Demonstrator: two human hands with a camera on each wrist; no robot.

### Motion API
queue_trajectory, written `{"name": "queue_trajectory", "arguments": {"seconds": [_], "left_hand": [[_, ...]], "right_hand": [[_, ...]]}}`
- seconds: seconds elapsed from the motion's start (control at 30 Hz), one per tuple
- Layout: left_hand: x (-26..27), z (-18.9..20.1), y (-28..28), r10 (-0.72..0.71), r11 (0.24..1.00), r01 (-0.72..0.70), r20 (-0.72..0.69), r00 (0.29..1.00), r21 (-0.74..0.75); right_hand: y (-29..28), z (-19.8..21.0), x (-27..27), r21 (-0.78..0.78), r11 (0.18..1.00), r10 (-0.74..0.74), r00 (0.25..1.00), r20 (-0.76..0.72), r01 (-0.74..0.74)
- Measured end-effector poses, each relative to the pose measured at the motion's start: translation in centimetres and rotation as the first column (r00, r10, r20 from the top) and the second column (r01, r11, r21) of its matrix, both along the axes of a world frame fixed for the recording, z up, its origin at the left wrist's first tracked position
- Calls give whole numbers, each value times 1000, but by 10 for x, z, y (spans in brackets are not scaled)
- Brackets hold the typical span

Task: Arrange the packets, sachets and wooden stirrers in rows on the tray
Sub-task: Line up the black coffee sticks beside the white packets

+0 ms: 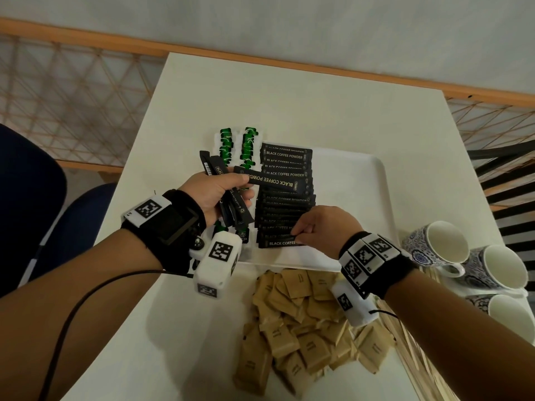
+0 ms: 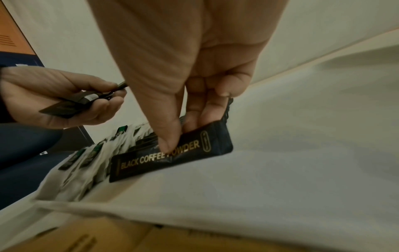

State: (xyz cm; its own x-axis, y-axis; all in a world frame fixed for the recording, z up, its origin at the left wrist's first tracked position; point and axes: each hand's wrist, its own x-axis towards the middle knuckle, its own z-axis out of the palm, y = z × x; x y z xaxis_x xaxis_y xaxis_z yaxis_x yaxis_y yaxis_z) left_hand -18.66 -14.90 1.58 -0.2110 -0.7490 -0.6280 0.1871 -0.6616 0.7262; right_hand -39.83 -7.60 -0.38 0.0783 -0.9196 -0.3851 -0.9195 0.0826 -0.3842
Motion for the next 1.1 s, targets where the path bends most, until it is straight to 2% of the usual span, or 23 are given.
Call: {"name": "queue_trajectory", "arguments": {"seconds": [0.77, 0.87, 1.0, 1.1], "left_hand": [[-5, -5, 1, -39, 999, 39, 14, 999, -9], [-6, -6, 2, -45, 999, 45, 21, 999, -18], [-8, -7, 5, -57, 998, 58, 29, 998, -19], [-14, -7, 10, -121, 993, 122, 54, 991, -3]], "right_hand": [[0, -7, 9, -90, 996, -3, 1000, -26, 0], [-1, -2, 2, -115, 992, -56, 998, 14, 58], [-8, 2, -17, -177, 958, -215, 974, 79, 225], [-12, 8, -20, -214, 918, -273, 923, 271, 334]]}}
